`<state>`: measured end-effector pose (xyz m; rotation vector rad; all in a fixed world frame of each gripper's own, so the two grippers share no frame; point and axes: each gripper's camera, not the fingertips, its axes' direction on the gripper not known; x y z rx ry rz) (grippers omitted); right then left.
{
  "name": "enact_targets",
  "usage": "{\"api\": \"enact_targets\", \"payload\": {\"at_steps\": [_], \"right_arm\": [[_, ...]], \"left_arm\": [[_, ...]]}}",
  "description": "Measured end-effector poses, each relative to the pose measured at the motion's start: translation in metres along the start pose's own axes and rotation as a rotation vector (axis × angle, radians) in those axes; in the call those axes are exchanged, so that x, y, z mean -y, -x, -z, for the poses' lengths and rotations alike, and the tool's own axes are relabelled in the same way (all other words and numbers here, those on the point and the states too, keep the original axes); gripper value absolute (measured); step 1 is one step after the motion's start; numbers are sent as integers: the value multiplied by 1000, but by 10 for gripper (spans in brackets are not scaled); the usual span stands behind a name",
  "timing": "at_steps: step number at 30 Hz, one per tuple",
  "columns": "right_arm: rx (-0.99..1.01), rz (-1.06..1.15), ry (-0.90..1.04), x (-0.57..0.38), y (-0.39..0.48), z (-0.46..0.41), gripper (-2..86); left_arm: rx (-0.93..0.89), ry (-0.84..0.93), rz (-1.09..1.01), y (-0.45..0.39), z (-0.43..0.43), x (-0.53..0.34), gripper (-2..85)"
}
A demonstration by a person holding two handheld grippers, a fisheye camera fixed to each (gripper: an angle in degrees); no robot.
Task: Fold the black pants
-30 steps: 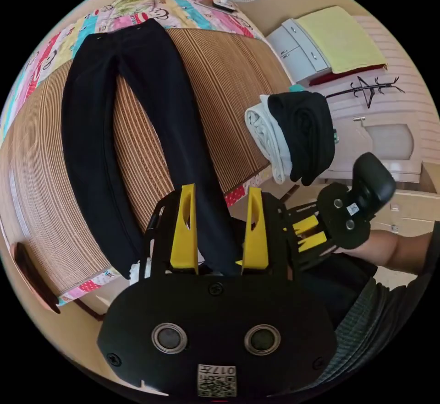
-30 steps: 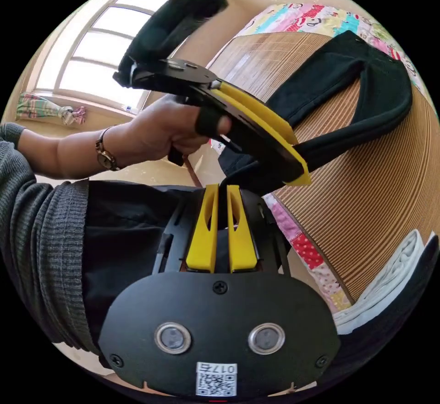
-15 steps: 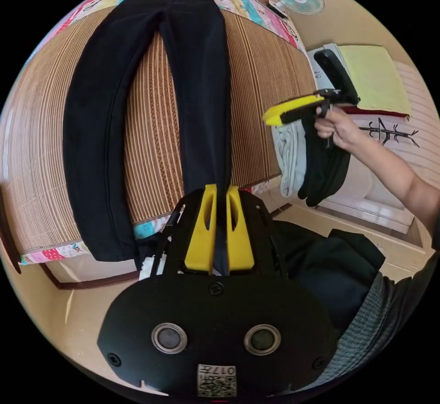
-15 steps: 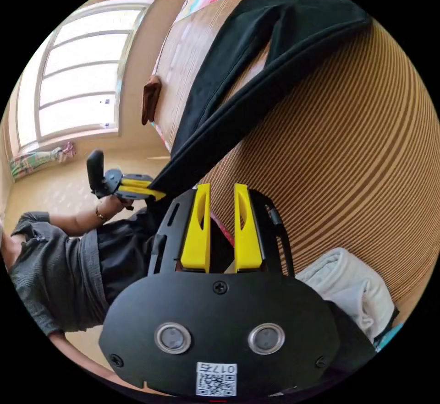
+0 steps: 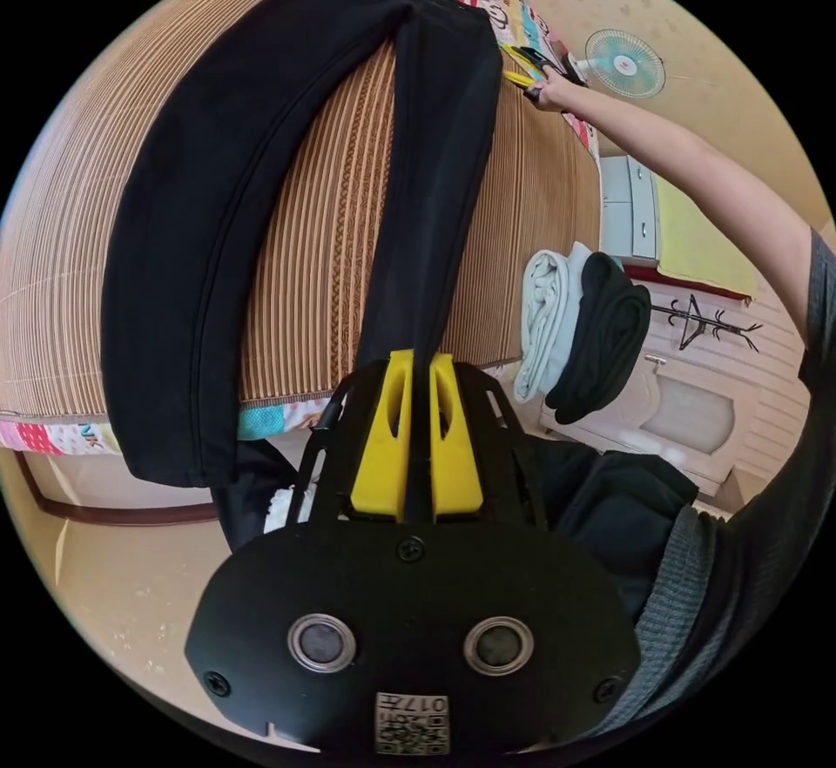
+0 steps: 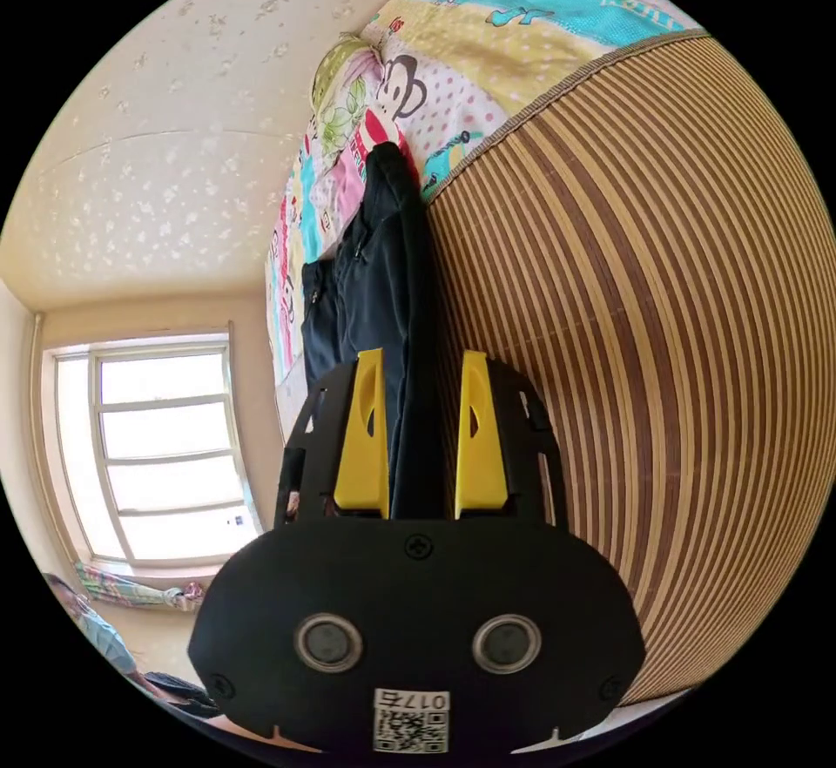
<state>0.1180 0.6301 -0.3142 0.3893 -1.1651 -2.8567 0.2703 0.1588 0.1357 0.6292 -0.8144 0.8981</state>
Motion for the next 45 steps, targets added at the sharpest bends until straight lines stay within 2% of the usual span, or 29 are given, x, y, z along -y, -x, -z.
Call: {"api": "enact_targets", "payload": {"at_steps": [2, 4, 6, 7, 10, 15, 17, 19, 23, 26, 28, 31, 35, 37, 39, 42, 45], "right_arm": [[-127, 142, 12, 2, 33, -12, 55], [-570, 412, 54, -9, 107, -45, 39], [-714, 604, 41, -27, 164, -72, 33], [-714, 684, 3, -38, 197, -82, 30], [-639, 727, 24, -43, 262, -114, 28], [-513, 791, 114, -31, 309, -200, 37], [-402, 678, 184, -16, 297, -221, 41], [-300, 548, 149, -13, 268, -219, 38], [-164, 574, 152, -53, 222, -190, 39], [-83, 574, 254, -113, 161, -169, 48], [23, 498, 367, -165, 106, -162, 64], [171, 367, 435, -236, 51, -165, 94], [219, 287, 512, -318, 19, -197, 111], [237, 244, 492, -356, 9, -214, 107], [240, 189, 380, -370, 2, -207, 103], [241, 149, 413, -378, -3, -206, 77], [302, 212, 429, -384, 10, -189, 39]], "left_arm": [[-57, -24, 24, 17, 6, -2, 14], [-119, -45, 46, 32, 13, -6, 14], [-151, -110, 67, 47, 26, -15, 14], [-172, -148, 87, 57, 39, -22, 14], [-163, -216, 92, 80, 76, -39, 16], [-108, -287, 183, 135, 123, -45, 26], [-55, -276, 219, 163, 127, -36, 33], [2, -213, 242, 179, 124, -26, 37], [54, -82, 192, 190, 116, -15, 40], [67, -76, 139, 184, 123, -17, 42], [73, -53, 120, 182, 125, -18, 42], [57, -25, 89, 176, 136, -20, 40], [34, 1, 53, 177, 147, -22, 39], [12, 15, 46, 180, 151, -22, 40], [5, 29, 35, 182, 157, -23, 40], [4, 70, 4, 183, 166, -24, 40], [-77, 104, -36, 180, 181, -29, 37]]}}
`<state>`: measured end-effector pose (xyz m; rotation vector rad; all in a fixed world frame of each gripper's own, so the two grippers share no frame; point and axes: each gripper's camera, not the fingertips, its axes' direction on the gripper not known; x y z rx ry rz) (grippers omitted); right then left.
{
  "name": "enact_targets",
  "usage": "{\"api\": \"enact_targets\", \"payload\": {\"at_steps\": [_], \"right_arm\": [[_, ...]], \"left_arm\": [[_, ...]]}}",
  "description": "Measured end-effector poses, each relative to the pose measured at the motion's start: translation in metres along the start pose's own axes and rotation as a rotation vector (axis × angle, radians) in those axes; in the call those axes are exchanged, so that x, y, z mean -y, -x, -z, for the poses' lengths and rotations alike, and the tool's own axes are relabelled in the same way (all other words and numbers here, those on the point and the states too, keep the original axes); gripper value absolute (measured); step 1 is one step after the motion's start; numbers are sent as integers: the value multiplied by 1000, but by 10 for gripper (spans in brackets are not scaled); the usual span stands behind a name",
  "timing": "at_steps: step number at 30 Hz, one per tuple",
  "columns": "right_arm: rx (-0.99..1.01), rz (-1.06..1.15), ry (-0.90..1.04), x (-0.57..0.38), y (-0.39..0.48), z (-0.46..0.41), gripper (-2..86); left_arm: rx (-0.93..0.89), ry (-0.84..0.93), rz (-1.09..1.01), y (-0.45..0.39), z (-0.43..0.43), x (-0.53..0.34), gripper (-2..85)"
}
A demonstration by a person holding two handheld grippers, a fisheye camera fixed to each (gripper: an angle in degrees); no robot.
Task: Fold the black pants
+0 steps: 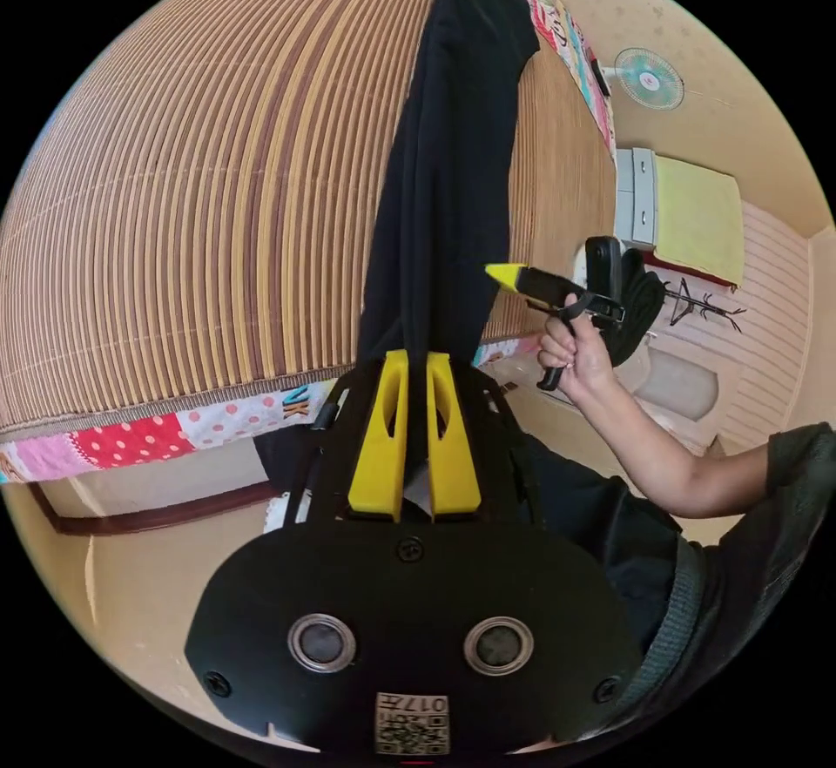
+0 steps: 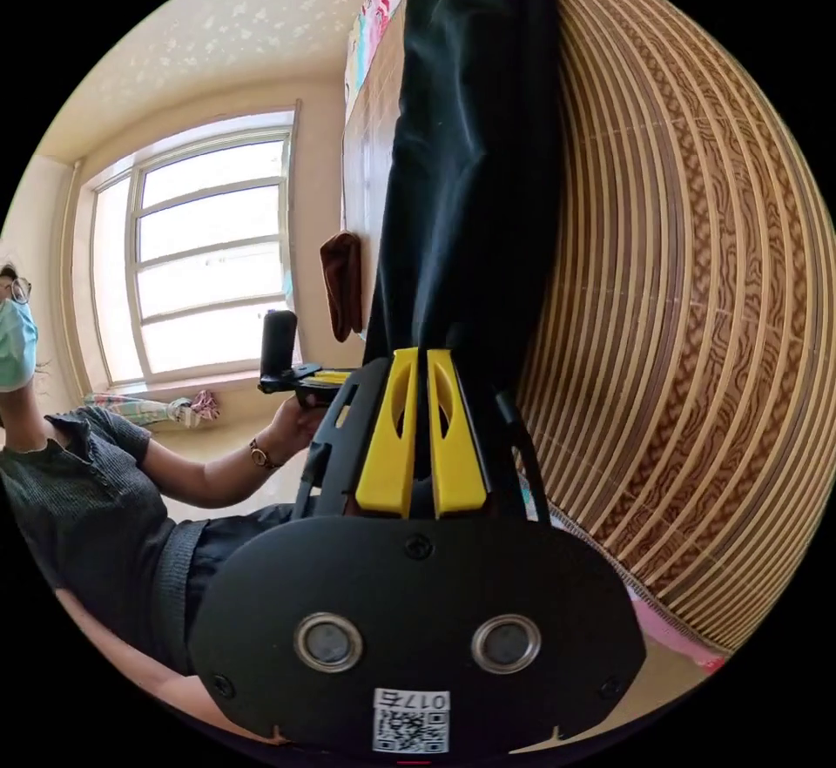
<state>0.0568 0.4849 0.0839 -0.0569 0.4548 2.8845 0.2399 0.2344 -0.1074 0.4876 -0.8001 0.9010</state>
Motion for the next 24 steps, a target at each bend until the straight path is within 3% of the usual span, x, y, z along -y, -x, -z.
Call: {"api": "enact_targets", "payload": {"at_steps": [2, 4, 6, 8, 11, 14, 16, 19, 21, 24], "right_arm": [[96, 60, -87, -7, 15, 20, 33], [185, 78, -191, -19, 17, 42, 29], [72, 3, -151, -22, 4, 34, 30], [-63, -142, -80, -22, -23, 16, 33], [-7, -203, -113, -22, -53, 1, 44], [-20, -202, -91, -17, -59, -3, 84], [-144, -191, -153, -17, -55, 7, 109], [-77, -215, -238, -9, -73, 17, 111], [-45, -238, -203, 3, -91, 9, 101], [-46, -205, -37, 20, -104, -20, 63]], "left_arm": [[-206, -12, -154, -11, 17, -13, 33], [-409, -57, -174, -4, 27, -24, 32], [-503, -74, -110, 10, 27, -34, 31], [-364, -51, -72, 18, 14, -42, 33], [-136, 67, -55, 15, -13, -44, 41], [6, 30, -54, 4, 0, -47, 61], [57, -44, -82, -4, 17, -50, 73], [33, -131, -116, -8, 34, -43, 95], [3, -101, -135, -8, 28, -29, 108], [58, 87, -259, -26, -13, -15, 87]]}}
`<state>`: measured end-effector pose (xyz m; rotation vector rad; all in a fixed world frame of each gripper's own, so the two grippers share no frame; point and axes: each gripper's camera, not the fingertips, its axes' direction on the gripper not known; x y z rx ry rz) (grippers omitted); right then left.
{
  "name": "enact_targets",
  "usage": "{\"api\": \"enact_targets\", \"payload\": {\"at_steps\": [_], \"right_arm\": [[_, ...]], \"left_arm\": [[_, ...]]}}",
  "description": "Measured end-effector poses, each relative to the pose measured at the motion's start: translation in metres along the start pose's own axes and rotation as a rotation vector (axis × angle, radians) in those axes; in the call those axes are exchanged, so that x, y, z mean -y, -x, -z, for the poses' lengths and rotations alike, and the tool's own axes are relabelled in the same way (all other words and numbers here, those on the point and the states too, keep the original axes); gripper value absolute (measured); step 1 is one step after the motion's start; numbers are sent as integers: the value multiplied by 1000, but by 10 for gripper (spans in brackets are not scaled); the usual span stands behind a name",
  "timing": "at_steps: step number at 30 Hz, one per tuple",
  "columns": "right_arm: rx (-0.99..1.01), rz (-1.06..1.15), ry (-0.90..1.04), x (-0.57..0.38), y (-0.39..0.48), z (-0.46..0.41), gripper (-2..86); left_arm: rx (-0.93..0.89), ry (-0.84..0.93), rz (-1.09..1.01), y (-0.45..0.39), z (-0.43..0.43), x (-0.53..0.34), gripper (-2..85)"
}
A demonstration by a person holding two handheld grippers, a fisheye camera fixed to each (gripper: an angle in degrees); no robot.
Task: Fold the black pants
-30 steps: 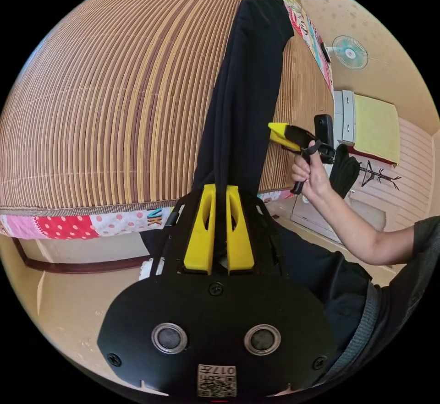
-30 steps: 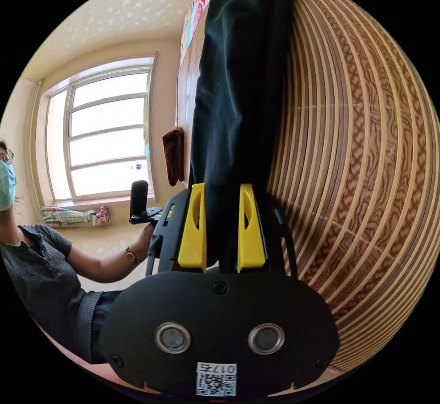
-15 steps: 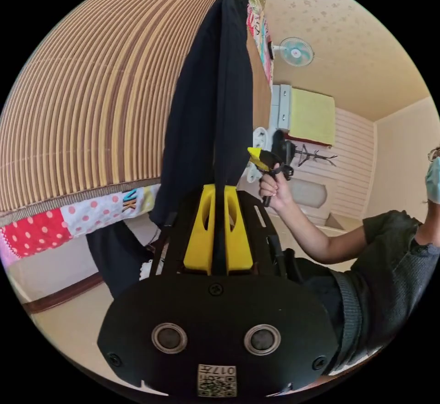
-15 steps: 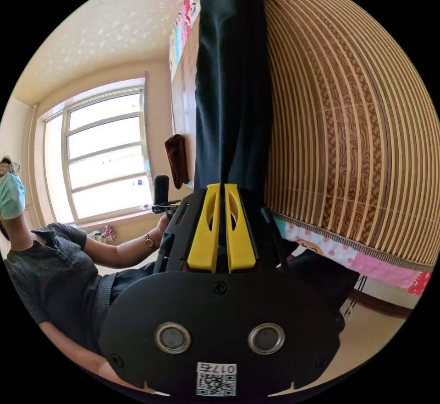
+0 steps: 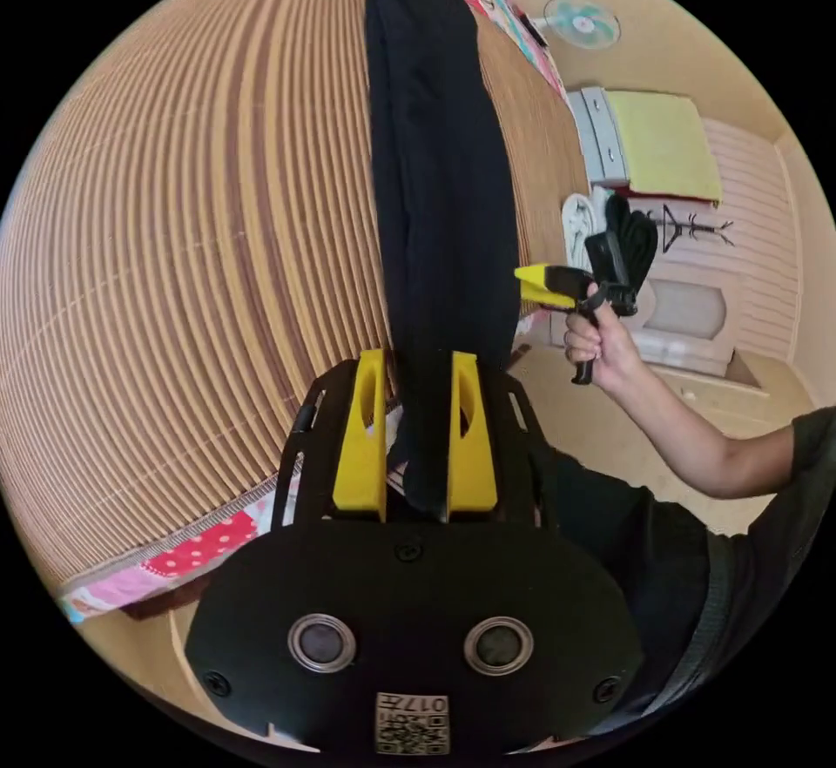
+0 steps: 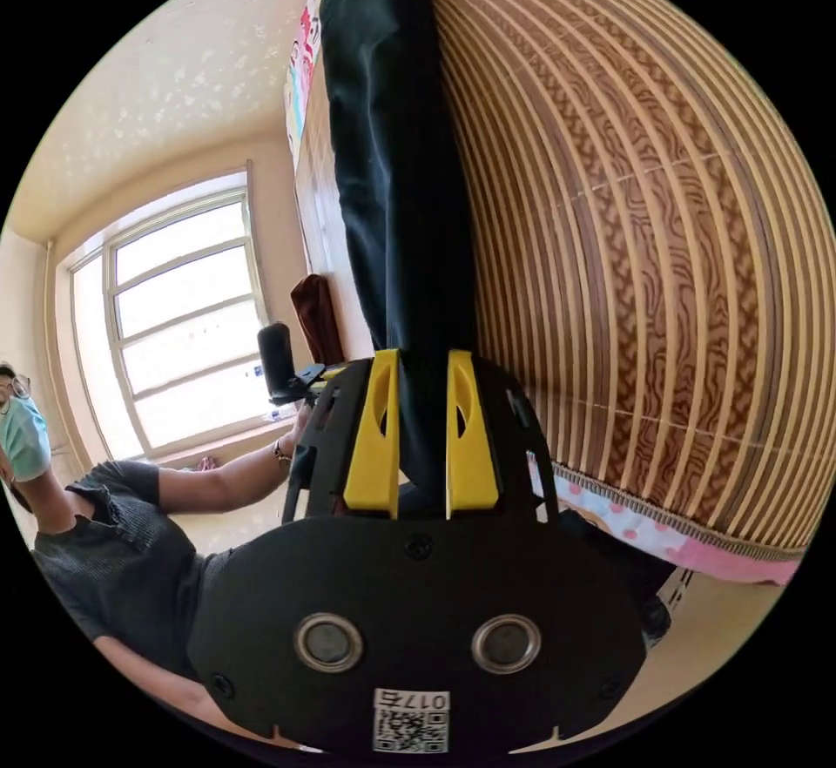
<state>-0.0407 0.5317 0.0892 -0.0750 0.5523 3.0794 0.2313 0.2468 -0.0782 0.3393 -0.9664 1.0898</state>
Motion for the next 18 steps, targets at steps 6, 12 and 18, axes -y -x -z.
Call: {"api": "enact_targets", "payload": {"at_steps": [6, 12, 18], "right_arm": [[-99, -67, 125, -44, -15, -40, 47], [-74, -48, 14, -76, -34, -14, 111], [91, 23, -182, -22, -83, 37, 137]], "left_arm": [[32, 0, 17, -32, -24, -44, 48], [-11, 113, 133, -36, -38, -95, 69], [-148, -192, 98, -14, 28, -49, 130]]}}
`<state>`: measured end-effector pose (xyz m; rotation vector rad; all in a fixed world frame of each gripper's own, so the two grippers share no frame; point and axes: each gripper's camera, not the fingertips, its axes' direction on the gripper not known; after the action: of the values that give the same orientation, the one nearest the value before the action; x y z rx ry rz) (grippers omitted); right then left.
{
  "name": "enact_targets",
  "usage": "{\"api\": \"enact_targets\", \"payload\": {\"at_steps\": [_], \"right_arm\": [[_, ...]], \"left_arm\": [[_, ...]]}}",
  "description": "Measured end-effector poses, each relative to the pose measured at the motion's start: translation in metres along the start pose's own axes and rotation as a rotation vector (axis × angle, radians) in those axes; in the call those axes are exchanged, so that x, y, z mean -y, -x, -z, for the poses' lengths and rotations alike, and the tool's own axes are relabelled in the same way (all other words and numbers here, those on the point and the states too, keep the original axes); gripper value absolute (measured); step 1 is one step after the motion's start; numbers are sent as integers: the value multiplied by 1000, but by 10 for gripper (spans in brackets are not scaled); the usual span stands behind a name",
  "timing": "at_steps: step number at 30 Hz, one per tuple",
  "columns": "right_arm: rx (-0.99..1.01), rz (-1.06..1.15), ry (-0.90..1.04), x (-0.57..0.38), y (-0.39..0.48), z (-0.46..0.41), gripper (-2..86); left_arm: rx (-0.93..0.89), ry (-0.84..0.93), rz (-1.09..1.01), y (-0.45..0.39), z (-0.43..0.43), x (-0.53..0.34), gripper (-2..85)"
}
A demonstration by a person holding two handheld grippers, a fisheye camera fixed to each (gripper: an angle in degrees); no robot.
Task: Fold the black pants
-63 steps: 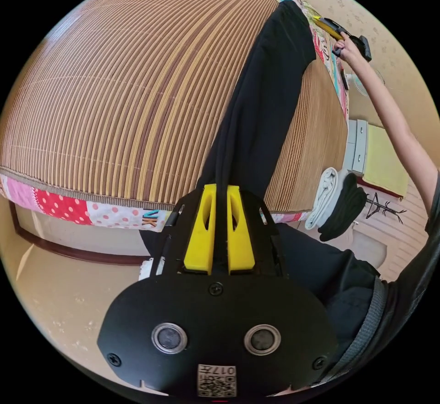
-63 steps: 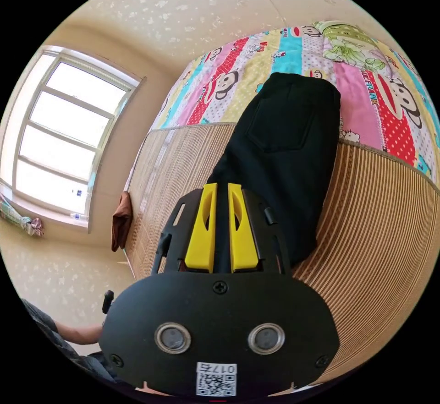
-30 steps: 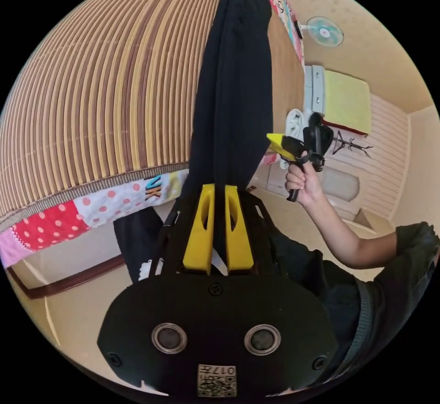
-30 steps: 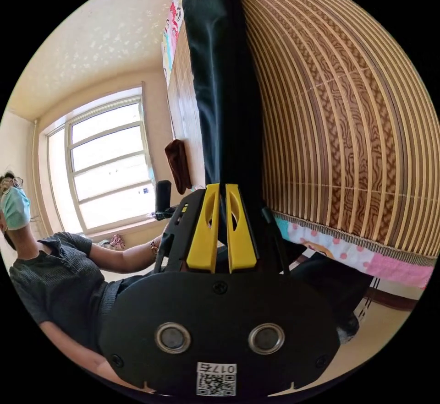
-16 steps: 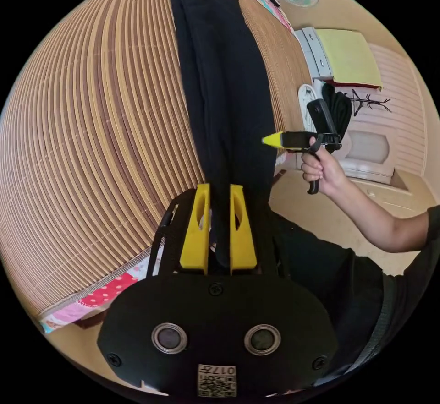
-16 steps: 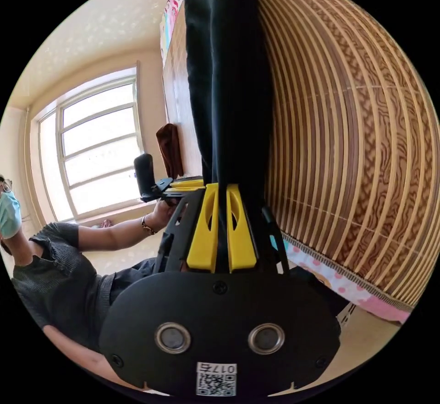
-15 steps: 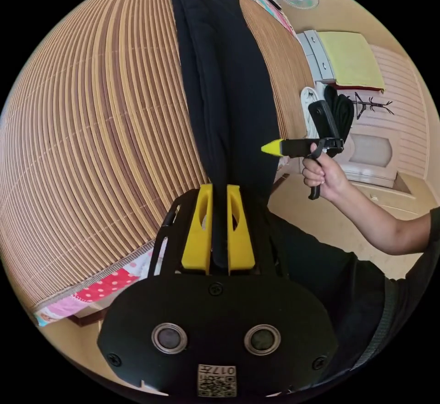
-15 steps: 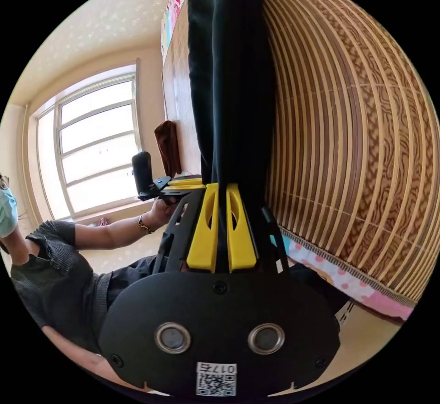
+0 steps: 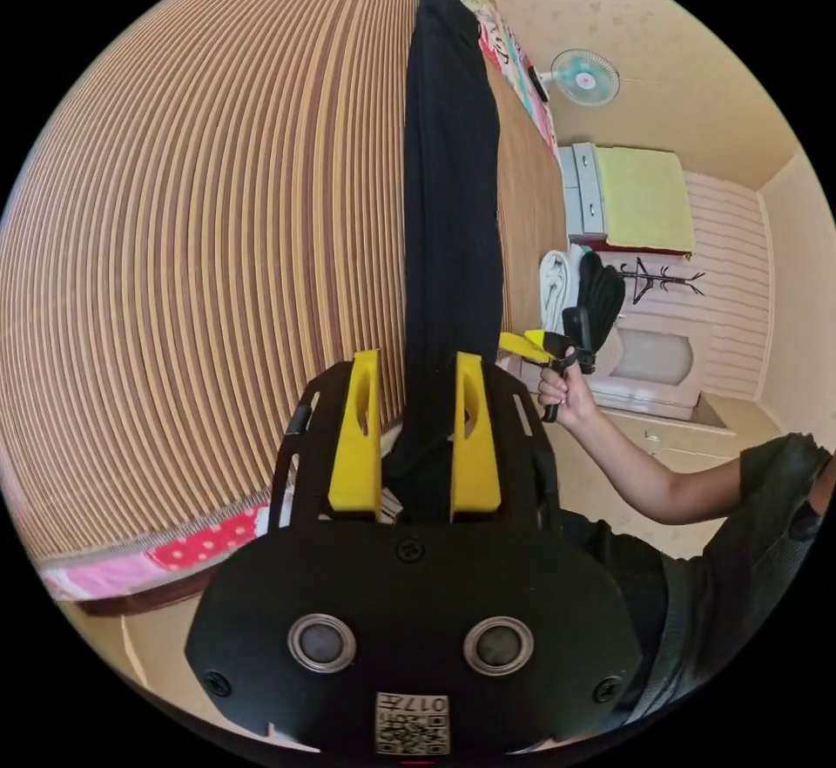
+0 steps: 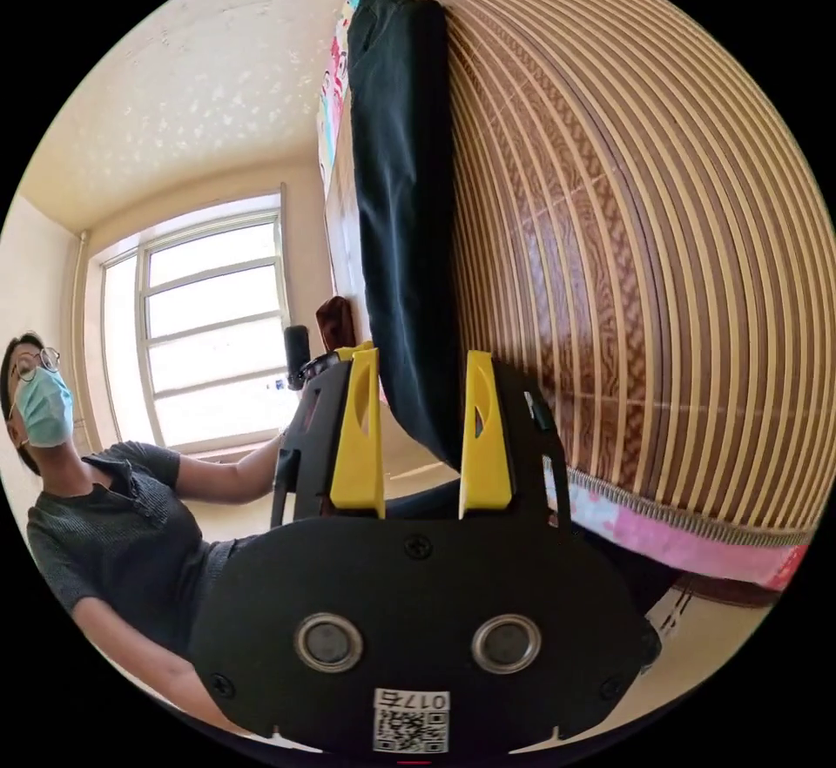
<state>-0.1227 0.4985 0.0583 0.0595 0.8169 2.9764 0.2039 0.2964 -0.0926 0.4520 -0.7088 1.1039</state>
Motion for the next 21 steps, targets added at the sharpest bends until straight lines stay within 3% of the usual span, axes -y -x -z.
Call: {"api": "enact_targets", "payload": {"at_steps": [5, 9, 13, 21], "right_arm": [[243, 41, 130, 58, -28, -32, 119], [169, 57, 153, 52, -21, -39, 49], [312, 230, 149, -7, 19, -22, 21], [344, 544, 125, -132, 171, 18, 5]], "left_arm": [[-170, 104, -40, 1, -33, 83, 126], [-138, 212, -10, -15, -55, 91, 69], [-257, 174, -172, -63, -20, 45, 52], [-407, 53, -429, -204, 79, -105, 51]]}}
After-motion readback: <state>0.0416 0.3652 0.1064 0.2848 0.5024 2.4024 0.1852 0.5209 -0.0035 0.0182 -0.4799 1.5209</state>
